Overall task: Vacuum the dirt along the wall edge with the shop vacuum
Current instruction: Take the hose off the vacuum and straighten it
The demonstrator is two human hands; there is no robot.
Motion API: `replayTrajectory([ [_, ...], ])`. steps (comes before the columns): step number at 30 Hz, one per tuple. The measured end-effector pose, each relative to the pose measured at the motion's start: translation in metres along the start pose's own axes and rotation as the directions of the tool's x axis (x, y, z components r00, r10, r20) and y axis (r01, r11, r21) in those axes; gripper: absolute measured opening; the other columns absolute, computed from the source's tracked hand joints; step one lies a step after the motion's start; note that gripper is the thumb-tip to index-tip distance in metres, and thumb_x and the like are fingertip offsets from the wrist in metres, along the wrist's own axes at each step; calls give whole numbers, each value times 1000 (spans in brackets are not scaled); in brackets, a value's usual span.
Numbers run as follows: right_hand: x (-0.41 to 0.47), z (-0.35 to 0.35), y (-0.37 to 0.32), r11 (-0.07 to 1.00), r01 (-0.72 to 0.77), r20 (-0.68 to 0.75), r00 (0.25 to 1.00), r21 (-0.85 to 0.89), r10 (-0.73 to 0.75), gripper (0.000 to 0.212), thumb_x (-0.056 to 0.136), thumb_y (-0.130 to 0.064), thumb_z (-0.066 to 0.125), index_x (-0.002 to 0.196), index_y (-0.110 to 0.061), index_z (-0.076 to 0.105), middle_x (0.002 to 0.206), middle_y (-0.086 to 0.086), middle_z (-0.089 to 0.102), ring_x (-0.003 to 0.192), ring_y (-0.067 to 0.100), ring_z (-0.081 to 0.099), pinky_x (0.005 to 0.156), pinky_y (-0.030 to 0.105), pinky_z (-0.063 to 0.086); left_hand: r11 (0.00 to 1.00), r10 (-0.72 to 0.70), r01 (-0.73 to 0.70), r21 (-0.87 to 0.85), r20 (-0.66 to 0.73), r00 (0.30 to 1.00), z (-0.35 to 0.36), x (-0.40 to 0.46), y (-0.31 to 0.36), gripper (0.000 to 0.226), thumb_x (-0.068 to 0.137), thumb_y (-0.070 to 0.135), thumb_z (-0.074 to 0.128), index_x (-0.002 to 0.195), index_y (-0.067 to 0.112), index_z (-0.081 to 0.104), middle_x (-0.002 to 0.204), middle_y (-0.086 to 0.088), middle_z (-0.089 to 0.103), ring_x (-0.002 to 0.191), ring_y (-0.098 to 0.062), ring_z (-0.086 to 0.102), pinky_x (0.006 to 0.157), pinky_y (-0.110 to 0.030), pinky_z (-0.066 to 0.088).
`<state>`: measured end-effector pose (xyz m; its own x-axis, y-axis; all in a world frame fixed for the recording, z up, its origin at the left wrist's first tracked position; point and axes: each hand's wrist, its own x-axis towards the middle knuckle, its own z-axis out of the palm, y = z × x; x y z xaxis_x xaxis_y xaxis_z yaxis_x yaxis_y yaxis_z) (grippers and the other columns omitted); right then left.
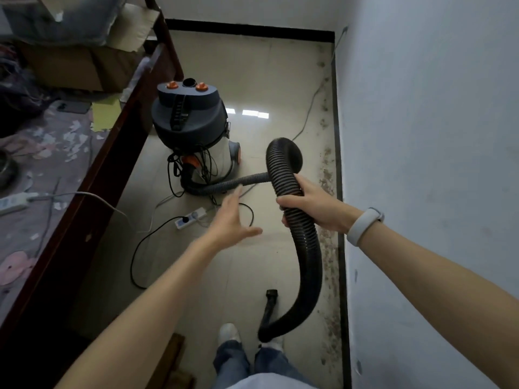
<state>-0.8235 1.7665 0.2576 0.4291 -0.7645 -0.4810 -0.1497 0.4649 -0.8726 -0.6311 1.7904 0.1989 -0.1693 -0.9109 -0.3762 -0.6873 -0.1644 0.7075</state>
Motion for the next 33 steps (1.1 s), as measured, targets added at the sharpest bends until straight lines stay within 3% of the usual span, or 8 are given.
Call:
replayTrajectory([
  [5, -5, 7, -50, 924, 170, 265, 961, -343, -79, 59, 88, -5, 59, 139, -18, 31, 97, 0, 51, 80, 17, 62, 75, 33, 57, 896, 412, -326, 301, -293, 863, -69, 15, 28, 114, 70, 27, 78, 142, 43, -9, 157, -3, -11, 145, -23, -7, 115, -55, 12],
  [9, 5, 5, -89, 800, 305, 369, 922, -516, -114, 63, 88, -8, 61, 141, -22, 31, 101, -4, 53, 84, 12, 61, 79, 31, 55, 629, 746, -464, 623, -316, 586, -122, 19, 51, 63, 74, 40, 57, 128, 21, 34, 149, -11, 27, 141, -34, 14, 112, -56, 17],
  [11, 15, 1, -104, 735, 329, 392, 915, -593, -94, 62, 87, -10, 63, 140, -25, 32, 100, -8, 53, 84, 9, 60, 77, 27, 54, 510, 815, -457, 729, -239, 528, -142, 26, 58, 43, 74, 35, 54, 112, 14, 48, 125, -12, 56, 131, -34, 39, 111, -54, 23],
  [13, 29, -4, -113, 652, 340, 352, 928, -678, -118, 62, 86, -12, 65, 137, -26, 34, 97, -12, 52, 80, 6, 59, 71, 20, 52, 506, 811, -452, 735, -227, 539, -153, 34, 66, 39, 73, 34, 57, 102, 8, 57, 99, -12, 66, 106, -33, 60, 104, -53, 36],
  [16, 52, -20, -121, 478, 322, 197, 935, -817, -294, 54, 83, -18, 67, 130, -24, 40, 91, -14, 53, 79, 3, 55, 68, 16, 46, 604, 759, -393, 694, -349, 550, -164, 57, 77, 36, 68, 24, 75, 93, 3, 61, 84, -13, 65, 81, -32, 62, 79, -46, 51],
  [19, 81, -50, -127, 431, 195, -42, 875, -881, -482, 44, 84, -19, 64, 122, -17, 44, 95, -2, 57, 84, 20, 60, 75, 36, 51, 697, 689, -331, 636, -466, 554, -184, 93, 92, 40, 63, 19, 82, 94, 4, 61, 84, -11, 65, 75, -29, 61, 68, -36, 47],
  [26, 162, -109, -183, 638, 43, -462, 653, -769, -600, 36, 83, -19, 66, 114, -11, 47, 97, 5, 57, 89, 29, 58, 76, 39, 48, 837, 546, -415, 356, -601, 584, -250, 191, 119, 48, 67, 33, 80, 102, 9, 59, 90, -2, 62, 80, -13, 57, 68, -28, 50],
  [33, 223, -130, -266, 602, 262, -328, 645, -754, -691, 33, 87, -14, 64, 103, -17, 35, 86, 2, 50, 71, 18, 51, 60, 26, 41, 913, 232, -405, -54, -749, 621, -292, 278, 133, 56, 72, 38, 76, 114, 12, 50, 96, 3, 53, 87, -13, 52, 66, -18, 40],
])
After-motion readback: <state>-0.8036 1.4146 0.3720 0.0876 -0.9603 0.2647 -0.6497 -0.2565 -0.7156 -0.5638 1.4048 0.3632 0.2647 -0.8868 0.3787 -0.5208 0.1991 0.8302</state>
